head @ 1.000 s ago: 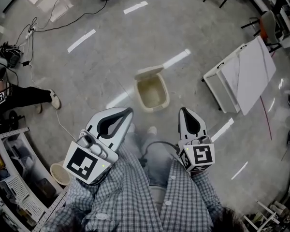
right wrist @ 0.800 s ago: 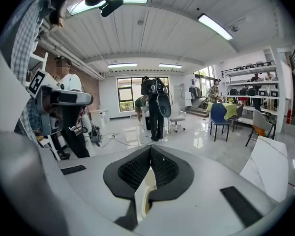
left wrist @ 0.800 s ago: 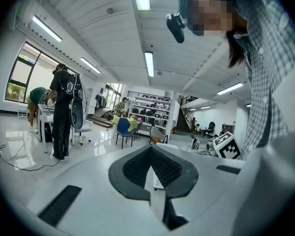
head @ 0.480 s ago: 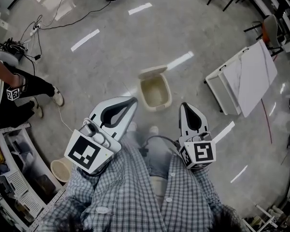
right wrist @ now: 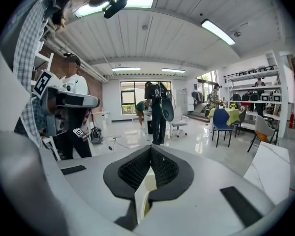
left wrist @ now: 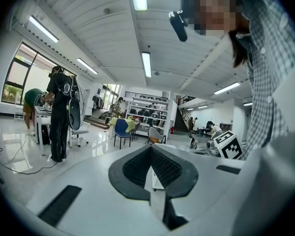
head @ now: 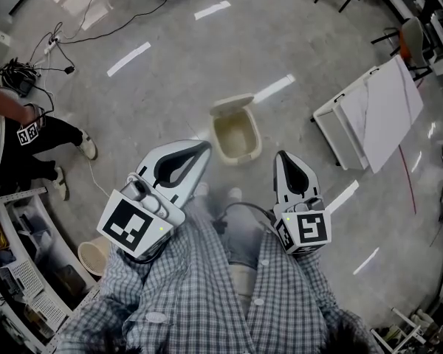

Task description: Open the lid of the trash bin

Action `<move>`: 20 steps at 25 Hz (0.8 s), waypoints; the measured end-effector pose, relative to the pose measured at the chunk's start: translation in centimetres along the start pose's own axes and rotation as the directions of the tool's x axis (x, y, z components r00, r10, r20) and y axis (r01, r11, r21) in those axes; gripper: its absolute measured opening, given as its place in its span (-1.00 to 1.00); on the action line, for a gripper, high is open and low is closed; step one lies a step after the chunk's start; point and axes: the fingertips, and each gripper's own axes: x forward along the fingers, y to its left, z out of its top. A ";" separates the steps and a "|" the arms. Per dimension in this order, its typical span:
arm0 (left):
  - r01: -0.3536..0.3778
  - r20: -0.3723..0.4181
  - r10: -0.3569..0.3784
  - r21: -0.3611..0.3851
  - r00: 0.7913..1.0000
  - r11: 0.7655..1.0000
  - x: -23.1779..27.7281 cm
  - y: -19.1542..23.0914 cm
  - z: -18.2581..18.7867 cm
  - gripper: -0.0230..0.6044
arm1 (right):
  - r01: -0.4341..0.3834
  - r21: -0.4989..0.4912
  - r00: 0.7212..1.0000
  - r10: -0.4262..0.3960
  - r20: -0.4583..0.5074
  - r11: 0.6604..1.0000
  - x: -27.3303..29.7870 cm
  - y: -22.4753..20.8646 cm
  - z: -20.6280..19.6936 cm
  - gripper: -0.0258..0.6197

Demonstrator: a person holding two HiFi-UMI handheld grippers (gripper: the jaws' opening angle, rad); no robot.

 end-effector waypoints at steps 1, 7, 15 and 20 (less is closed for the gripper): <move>-0.002 -0.026 0.002 -0.005 1.000 1.000 -0.1 0.0 -0.5 -0.91 | 0.000 0.000 1.000 0.000 0.000 1.000 -0.1 0.0 0.0 -0.86; 0.013 0.029 -0.013 0.007 1.000 1.000 0.4 -0.6 0.6 -0.91 | -0.004 -0.006 1.000 0.004 -0.002 1.000 -0.3 -0.1 -0.1 -0.86; 0.002 -0.055 -0.002 -0.010 0.998 1.000 0.1 -0.8 -0.9 -0.91 | -0.011 -0.008 1.000 0.011 -0.010 1.000 -0.5 -0.2 -0.1 -0.86; 0.008 0.002 -0.008 0.000 1.000 1.000 0.4 -1.1 0.1 -0.91 | -0.018 -0.010 1.000 0.018 -0.012 1.000 -0.6 -0.2 -0.2 -0.86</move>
